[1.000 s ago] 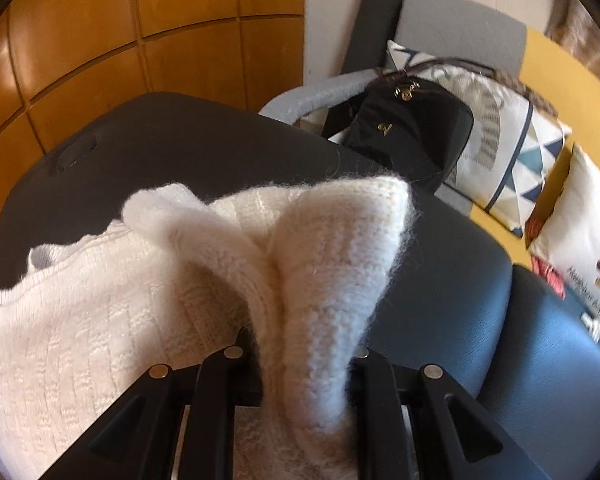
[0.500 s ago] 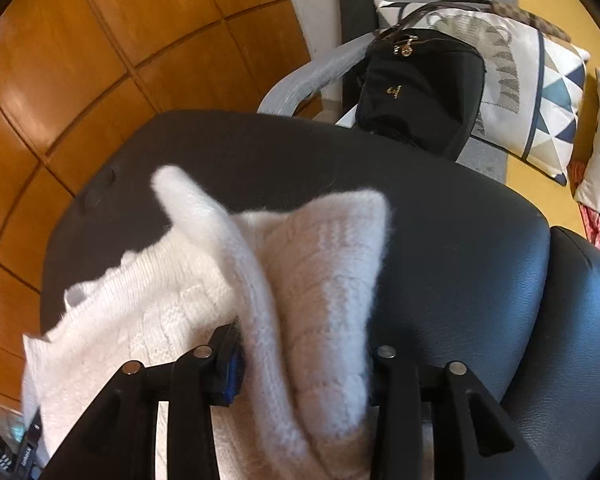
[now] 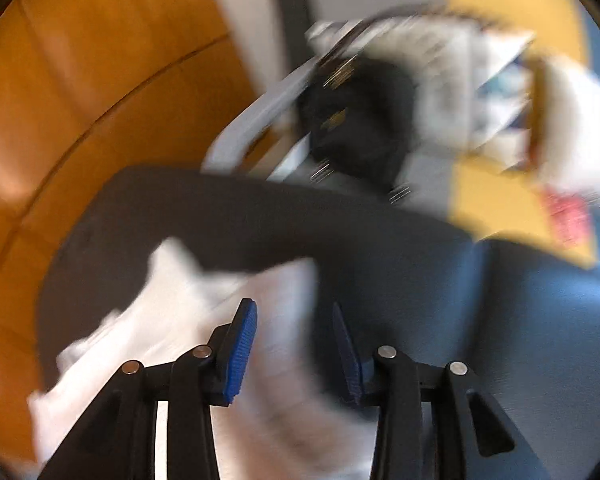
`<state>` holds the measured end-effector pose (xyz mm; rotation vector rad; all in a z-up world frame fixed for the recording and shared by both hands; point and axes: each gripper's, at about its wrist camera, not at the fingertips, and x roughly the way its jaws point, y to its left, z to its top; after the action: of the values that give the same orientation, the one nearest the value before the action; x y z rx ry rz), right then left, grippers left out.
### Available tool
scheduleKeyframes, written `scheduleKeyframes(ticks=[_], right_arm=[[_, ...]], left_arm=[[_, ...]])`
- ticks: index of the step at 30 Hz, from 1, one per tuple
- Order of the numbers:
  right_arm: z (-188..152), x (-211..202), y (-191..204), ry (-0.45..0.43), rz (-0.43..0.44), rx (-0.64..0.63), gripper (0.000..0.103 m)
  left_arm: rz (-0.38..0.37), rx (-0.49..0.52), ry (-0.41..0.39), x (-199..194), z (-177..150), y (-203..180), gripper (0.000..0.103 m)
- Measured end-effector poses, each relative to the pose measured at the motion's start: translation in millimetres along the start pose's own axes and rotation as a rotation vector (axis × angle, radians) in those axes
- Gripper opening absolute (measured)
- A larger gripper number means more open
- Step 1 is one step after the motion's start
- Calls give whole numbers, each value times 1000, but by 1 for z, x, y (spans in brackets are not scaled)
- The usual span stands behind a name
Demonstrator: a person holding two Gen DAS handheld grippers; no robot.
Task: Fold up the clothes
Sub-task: 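Open both grippers to set the sweater down on the bench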
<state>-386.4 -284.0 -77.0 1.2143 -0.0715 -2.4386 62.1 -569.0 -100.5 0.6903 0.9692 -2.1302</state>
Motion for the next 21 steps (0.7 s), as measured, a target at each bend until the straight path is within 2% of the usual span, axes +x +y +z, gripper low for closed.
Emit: scheduleKeyframes(ticks=[1, 2, 4, 7, 10, 12, 14, 17, 18, 21], right_arm=[[0, -12, 1, -52, 5, -18, 39], [-1, -22, 5, -96, 51, -45, 38], [-8, -35, 21, -132, 154, -142, 24], [-29, -23, 59, -42, 186, -339, 17], [-47, -7, 82, 9, 158, -425, 17], [-51, 2, 89, 29, 148, -436, 17], [-50, 9, 89, 43, 89, -439, 17], [-47, 24, 74, 83, -15, -402, 16], [-48, 28, 66, 83, -7, -362, 16], [-50, 35, 46, 68, 30, -256, 18]], left_arm=[[1, -18, -40, -9, 1, 1, 71], [2, -35, -80, -19, 3, 3, 71], [-33, -7, -167, -37, 4, -10, 70], [-95, 134, -194, -43, 2, -49, 71], [-137, 274, -169, -31, -6, -86, 71], [-108, 332, -167, -17, -7, -97, 71], [-43, 358, -140, 4, -5, -98, 71], [85, 313, -45, 37, -5, -74, 71], [101, 297, -29, 44, -6, -66, 71], [82, 325, -90, 42, -17, -59, 71]])
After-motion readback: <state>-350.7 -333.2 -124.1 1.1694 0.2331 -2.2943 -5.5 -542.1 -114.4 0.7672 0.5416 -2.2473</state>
